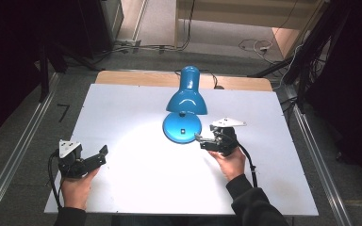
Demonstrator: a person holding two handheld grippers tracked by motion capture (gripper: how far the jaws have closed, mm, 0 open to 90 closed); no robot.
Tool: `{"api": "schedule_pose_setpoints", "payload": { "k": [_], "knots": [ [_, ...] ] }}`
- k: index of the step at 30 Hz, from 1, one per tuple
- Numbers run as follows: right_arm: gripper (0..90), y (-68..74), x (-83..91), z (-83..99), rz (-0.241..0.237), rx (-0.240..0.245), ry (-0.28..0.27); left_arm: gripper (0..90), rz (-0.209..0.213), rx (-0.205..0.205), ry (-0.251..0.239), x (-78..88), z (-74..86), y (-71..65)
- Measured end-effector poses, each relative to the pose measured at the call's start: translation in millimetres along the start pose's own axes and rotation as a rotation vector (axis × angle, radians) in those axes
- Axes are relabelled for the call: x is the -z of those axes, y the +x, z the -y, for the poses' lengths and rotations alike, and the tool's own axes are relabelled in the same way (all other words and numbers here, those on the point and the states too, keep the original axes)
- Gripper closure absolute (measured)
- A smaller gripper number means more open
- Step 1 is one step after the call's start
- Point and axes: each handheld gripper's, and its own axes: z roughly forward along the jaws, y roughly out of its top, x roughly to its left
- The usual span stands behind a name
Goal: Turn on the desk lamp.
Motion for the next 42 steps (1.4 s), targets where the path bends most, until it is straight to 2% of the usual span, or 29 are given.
{"api": "schedule_pose_setpoints", "payload": {
  "k": [7,13,29,37,42],
  "knots": [
    [21.8,-14.1,13.9,6.7,0.032,-0.009,-0.006,8.4,-0.002,-0.003,0.003,-0.7,0.3,-0.9],
    [21.8,-25.0,28.1,12.4,0.06,0.008,-0.01,8.4,-0.003,-0.004,0.004,-1.2,0.2,-1.9],
    [21.2,-48.2,54.6,35.2,0.11,-0.012,-0.012,8.4,-0.006,-0.005,0.003,-0.9,0.6,-2.3],
    [21.3,-65.6,74.6,48.4,0.136,-0.043,-0.016,8.4,-0.002,-0.007,0.004,-0.8,0.6,-2.7],
    [21.2,-74.6,86.8,58.0,0.161,-0.045,-0.012,8.4,-0.006,-0.013,0.009,-1.2,0.8,-3.4]
  ]
}}
